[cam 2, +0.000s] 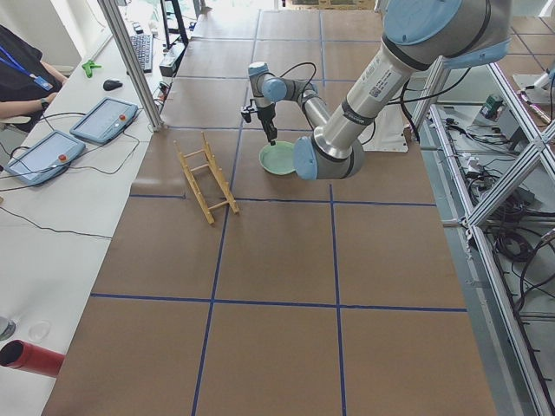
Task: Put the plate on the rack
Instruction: 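Close the left gripper on the plate rim and lift it, then carry the plate upright with the left gripper over the wooden rack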
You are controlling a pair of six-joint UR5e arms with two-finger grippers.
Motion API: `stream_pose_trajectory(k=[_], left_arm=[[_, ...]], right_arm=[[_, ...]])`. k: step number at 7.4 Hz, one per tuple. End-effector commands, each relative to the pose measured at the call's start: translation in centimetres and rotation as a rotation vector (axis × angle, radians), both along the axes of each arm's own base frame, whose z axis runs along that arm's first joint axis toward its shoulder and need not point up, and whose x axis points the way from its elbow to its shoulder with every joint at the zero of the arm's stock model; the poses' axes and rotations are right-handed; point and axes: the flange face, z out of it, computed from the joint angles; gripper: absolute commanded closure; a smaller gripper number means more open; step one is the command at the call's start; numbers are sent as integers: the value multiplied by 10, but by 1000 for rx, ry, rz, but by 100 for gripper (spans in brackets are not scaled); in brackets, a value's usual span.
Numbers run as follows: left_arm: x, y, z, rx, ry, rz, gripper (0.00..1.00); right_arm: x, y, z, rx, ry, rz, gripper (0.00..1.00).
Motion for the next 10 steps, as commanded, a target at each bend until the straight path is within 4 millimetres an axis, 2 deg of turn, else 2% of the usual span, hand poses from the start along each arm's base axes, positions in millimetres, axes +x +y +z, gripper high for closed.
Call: stream_pose_trajectory(k=[1, 2, 3, 4, 5, 6, 7, 8, 10], left_arm=[[4, 6, 11, 2, 3, 9, 67], [4, 6, 15, 4, 7, 9, 70], [4, 6, 16, 3, 6, 8, 87], [2, 6, 12, 6, 9, 7, 100], [-1, 5, 8, 8, 10, 4, 100], [-15, -1, 1, 6, 4, -12, 100], [-48, -8, -23, 18, 12, -36, 100], [-98, -8, -60, 54, 47, -59, 100], [-195, -18, -121, 163, 168, -146, 100]], right_arm=[[0, 0, 0, 0, 0, 0, 0], [0, 0, 0, 0, 0, 0, 0], [0, 0, 0, 0, 0, 1, 0], [0, 0, 0, 0, 0, 0, 0], [0, 0, 0, 0, 0, 0, 0], [0, 0, 0, 0, 0, 1, 0], [0, 0, 0, 0, 0, 1, 0], [0, 0, 0, 0, 0, 1, 0], [0, 0, 0, -1, 0, 1, 0]])
